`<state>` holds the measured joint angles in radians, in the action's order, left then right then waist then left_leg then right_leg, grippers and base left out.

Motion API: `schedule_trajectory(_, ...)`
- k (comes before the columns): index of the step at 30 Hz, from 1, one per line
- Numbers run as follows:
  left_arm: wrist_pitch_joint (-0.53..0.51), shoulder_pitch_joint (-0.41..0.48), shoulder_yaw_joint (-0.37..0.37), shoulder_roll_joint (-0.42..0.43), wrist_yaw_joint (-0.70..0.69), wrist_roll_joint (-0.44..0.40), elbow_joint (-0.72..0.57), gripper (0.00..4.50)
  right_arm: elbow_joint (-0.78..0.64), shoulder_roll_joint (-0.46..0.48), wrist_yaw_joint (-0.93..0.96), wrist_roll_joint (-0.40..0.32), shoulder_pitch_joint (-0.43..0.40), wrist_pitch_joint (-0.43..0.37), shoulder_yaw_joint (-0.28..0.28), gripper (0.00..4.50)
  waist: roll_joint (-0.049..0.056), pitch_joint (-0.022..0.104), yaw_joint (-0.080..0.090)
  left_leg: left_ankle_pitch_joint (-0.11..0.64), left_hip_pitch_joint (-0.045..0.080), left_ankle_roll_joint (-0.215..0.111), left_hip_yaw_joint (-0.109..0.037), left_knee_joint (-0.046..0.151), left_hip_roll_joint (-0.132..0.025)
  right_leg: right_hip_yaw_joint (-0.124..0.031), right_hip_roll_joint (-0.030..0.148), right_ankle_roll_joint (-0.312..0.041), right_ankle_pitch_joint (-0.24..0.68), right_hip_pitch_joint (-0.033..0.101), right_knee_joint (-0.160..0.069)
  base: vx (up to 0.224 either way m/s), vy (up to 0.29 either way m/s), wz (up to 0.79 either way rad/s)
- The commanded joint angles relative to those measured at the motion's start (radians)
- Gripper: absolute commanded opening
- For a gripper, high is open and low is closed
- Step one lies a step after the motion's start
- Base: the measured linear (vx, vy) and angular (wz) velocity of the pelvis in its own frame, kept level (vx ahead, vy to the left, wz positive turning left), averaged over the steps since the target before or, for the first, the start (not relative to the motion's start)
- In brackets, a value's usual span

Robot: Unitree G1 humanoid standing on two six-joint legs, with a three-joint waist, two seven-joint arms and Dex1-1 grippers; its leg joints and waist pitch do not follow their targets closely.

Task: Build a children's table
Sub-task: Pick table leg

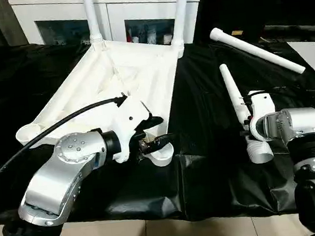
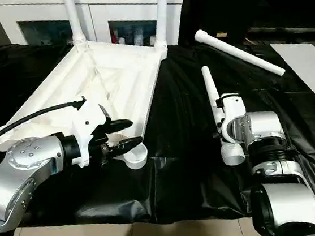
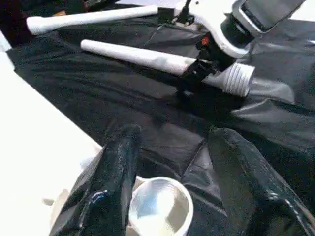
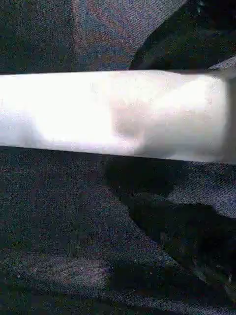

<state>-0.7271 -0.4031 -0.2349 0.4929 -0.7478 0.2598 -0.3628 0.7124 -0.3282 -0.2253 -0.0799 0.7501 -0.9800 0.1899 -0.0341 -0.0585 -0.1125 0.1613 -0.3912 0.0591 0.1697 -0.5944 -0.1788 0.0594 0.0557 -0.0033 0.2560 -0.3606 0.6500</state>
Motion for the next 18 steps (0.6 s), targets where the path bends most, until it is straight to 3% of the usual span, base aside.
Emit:
schedule_trajectory(1, 0.001, -0.016, -0.010, 0.006, 0.007, -0.005, -0.021, 2.57, 0.014, -0.005, 0.009, -0.014, 0.002, -0.004, 0.019, 3.31, 0.006, 0.074, -0.002, 0.043, 0.027, 0.044, -0.011, 0.058, -0.047, -0.050, 0.082, -0.206, -0.163, 0.040, -0.059, 0.000, 0.000, 0.00)
schedule_trajectory(18, 0.010, -0.021, -0.012, 0.009, 0.012, -0.010, -0.012, 2.57, 0.002, -0.007, 0.032, -0.021, -0.012, 0.025, 0.034, 1.90, 0.005, 0.075, -0.002, 0.041, 0.026, 0.046, -0.011, 0.057, -0.047, -0.049, 0.081, -0.205, -0.168, 0.041, -0.058, 0.000, 0.000, 0.00)
